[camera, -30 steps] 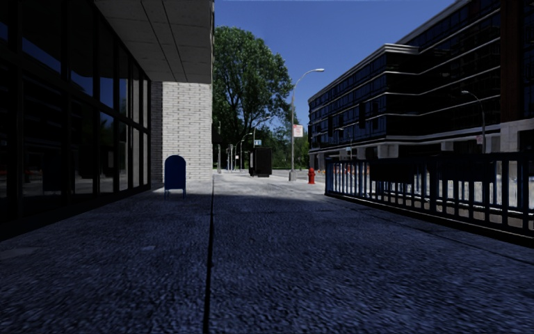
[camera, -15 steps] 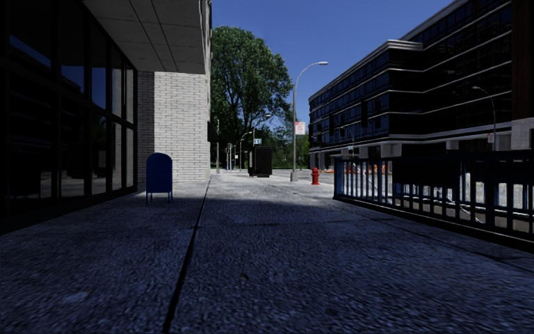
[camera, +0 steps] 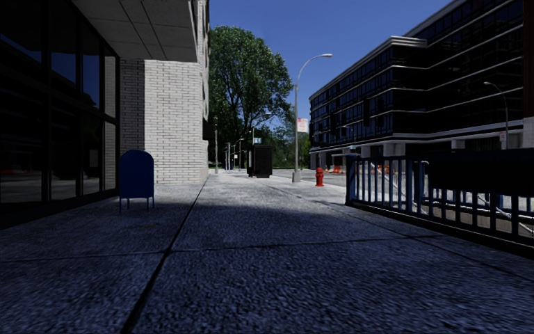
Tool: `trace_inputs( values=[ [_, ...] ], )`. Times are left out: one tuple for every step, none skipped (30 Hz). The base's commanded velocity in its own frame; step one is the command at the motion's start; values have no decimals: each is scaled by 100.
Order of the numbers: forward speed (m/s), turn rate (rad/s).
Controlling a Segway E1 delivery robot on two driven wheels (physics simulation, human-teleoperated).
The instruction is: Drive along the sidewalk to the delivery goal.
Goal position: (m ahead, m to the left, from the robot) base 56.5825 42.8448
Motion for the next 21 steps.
trace_inputs(
  values=[
    [200,0],
    [200,0],
    [200,0],
    [200,0],
    [200,0],
    [200,0],
    [200,0],
    [200,0],
    [200,0],
    [200,0],
    [200,0],
    [200,0],
    [200,0],
    [200,0],
    [200,0],
    [200,0],
    [200,0],
    [200,0],
    [200,0],
    [200,0],
    [200,0]
  ],
)
